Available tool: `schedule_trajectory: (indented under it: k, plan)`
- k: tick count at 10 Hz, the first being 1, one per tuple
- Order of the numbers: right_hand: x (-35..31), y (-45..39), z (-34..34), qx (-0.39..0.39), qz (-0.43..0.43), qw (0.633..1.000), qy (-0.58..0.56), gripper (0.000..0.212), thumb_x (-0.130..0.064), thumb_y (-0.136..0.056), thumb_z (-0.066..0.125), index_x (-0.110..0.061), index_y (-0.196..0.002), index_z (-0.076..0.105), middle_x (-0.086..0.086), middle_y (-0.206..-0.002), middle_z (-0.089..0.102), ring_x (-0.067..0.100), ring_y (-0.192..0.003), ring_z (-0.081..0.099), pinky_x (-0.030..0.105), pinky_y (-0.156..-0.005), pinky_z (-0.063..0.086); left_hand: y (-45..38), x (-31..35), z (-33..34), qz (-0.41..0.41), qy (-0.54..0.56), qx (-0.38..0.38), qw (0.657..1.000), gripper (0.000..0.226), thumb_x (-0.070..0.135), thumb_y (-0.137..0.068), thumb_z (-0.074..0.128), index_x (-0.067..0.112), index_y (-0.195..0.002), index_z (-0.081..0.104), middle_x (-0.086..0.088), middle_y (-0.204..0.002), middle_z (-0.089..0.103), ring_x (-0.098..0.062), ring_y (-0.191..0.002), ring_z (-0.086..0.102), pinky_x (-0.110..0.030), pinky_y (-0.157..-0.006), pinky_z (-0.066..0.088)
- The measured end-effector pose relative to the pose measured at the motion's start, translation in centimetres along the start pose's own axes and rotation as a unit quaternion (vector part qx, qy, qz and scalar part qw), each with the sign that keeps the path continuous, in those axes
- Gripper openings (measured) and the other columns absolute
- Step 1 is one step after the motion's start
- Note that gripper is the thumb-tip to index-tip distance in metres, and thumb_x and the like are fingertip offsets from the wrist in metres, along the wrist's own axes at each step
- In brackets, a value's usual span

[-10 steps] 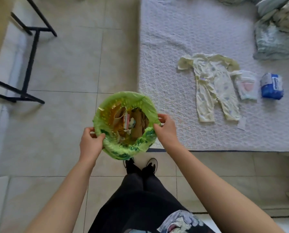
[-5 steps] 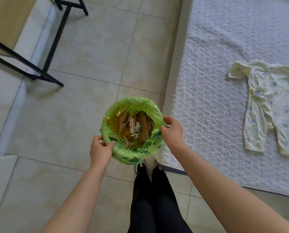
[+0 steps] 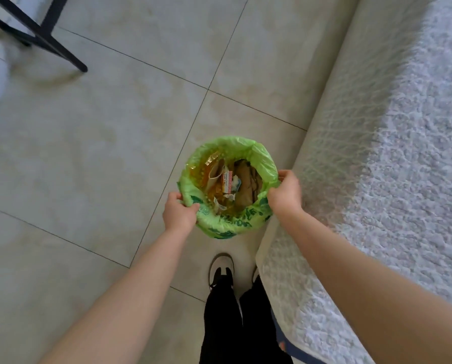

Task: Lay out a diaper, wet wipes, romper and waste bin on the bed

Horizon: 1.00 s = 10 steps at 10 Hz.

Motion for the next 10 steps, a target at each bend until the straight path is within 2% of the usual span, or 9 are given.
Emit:
schedule_trajectory:
  k: [1, 2, 3, 4, 6, 7, 8, 9, 10]
  plan:
    - [1.5, -3.7, 3.3, 0.007, 0.019, 1.0, 0.021, 0.028, 0.004, -0.083, 0.055, -0.016, -0.1, 0.047, 0.007, -0.111, 0.057, 0.025, -0.095, 0.057, 0.041, -0.082, 0.053, -3.6, -1.8, 2.6, -0.003, 0.001, 0.014, 1.0, 0.03, 0.012, -0.08, 0.073, 0.02, -0.097, 0.049, -0.008, -0.101, 0.065, -0.033, -0.093, 0.067, -0.051, -0.079, 0.058]
    - [2.9, -6.2, 6.3, -0.001, 0.023, 0.998, 0.058, 0.035, 0.005, -0.081, 0.058, -0.011, -0.111, 0.048, 0.01, -0.119, 0.053, 0.029, -0.103, 0.057, 0.046, -0.09, 0.052, -6.2, -3.8, 4.5, -0.023, 0.004, 0.026, 0.999, 0.029, 0.008, -0.083, 0.071, 0.018, -0.099, 0.049, -0.006, -0.099, 0.061, -0.033, -0.095, 0.066, -0.05, -0.08, 0.058]
    - [3.6, -7.6, 8.9, 0.002, 0.014, 0.998, 0.064, 0.049, 0.011, -0.081, 0.057, -0.008, -0.125, 0.047, 0.009, -0.129, 0.045, 0.027, -0.11, 0.053, 0.039, -0.095, 0.047, -8.3, -5.6, 5.8, -0.056, 0.037, 0.034, 0.997, 0.029, 0.003, -0.086, 0.066, 0.018, -0.101, 0.047, -0.007, -0.1, 0.06, -0.033, -0.095, 0.065, -0.049, -0.081, 0.058]
    - [4.3, -8.2, 10.0, 0.036, 0.016, 0.999, 0.037, 0.051, 0.015, -0.08, 0.053, -0.01, -0.124, 0.046, 0.009, -0.131, 0.042, 0.023, -0.104, 0.051, 0.032, -0.091, 0.043, -9.6, -6.7, 6.4, -0.047, 0.044, 0.039, 0.997, 0.029, 0.004, -0.086, 0.065, 0.021, -0.101, 0.046, -0.008, -0.104, 0.062, -0.032, -0.095, 0.065, -0.05, -0.082, 0.058]
    - [6.3, -8.4, 10.1, 0.083, 0.006, 0.996, 0.021, 0.047, 0.011, -0.086, 0.047, -0.014, -0.127, 0.048, 0.004, -0.121, 0.048, 0.019, -0.098, 0.053, 0.029, -0.085, 0.045, -9.5, -7.1, 7.0, 0.008, 0.046, 0.027, 0.999, 0.03, 0.01, -0.086, 0.067, 0.024, -0.104, 0.047, -0.009, -0.107, 0.067, -0.029, -0.095, 0.068, -0.049, -0.082, 0.058]
    - [7.0, -8.7, 9.9, 0.083, 0.002, 0.996, 0.019, 0.044, 0.008, -0.088, 0.047, -0.013, -0.127, 0.049, 0.0, -0.11, 0.051, 0.018, -0.095, 0.055, 0.026, -0.078, 0.043, -9.2, -7.0, 6.9, 0.009, 0.037, 0.002, 0.999, 0.029, 0.013, -0.088, 0.066, 0.023, -0.109, 0.047, -0.01, -0.11, 0.067, -0.029, -0.096, 0.067, -0.05, -0.083, 0.058]
    - [7.2, -8.7, 10.0, 0.077, 0.002, 0.997, 0.017, 0.042, 0.003, -0.089, 0.048, -0.012, -0.128, 0.048, 0.006, -0.117, 0.058, 0.02, -0.095, 0.057, 0.027, -0.077, 0.042, -9.1, -7.0, 6.8, 0.011, 0.024, -0.015, 1.0, 0.026, 0.016, -0.091, 0.063, 0.02, -0.111, 0.048, -0.011, -0.111, 0.066, -0.029, -0.097, 0.067, -0.049, -0.082, 0.058]
    - [6.9, -8.0, 10.1, 0.056, 0.013, 0.996, 0.067, 0.048, -0.004, -0.091, 0.048, -0.009, -0.138, 0.038, 0.012, -0.13, 0.05, 0.03, -0.113, 0.055, 0.036, -0.089, 0.046, -8.2, -6.8, 6.7, -0.007, 0.004, -0.048, 0.999, 0.023, 0.02, -0.093, 0.061, 0.016, -0.112, 0.048, -0.012, -0.113, 0.064, -0.03, -0.096, 0.067, -0.045, -0.077, 0.06]
    - [6.9, -7.1, 9.6, 0.034, 0.028, 0.986, 0.162, 0.056, -0.015, -0.096, 0.046, -0.006, -0.145, 0.022, 0.017, -0.143, 0.035, 0.039, -0.126, 0.043, 0.046, -0.1, 0.04, -7.6, -6.7, 5.8, -0.001, -0.073, -0.042, 0.996, 0.037, 0.025, -0.091, 0.063, 0.013, -0.124, 0.05, -0.011, -0.118, 0.063, -0.031, -0.1, 0.065, -0.047, -0.085, 0.056]
Point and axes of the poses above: each hand's wrist, its own y-axis away from the middle knuckle, its own z-axis out of the palm, x = y × z, the point moved 6 cm from there along -y, towards the middle knuckle
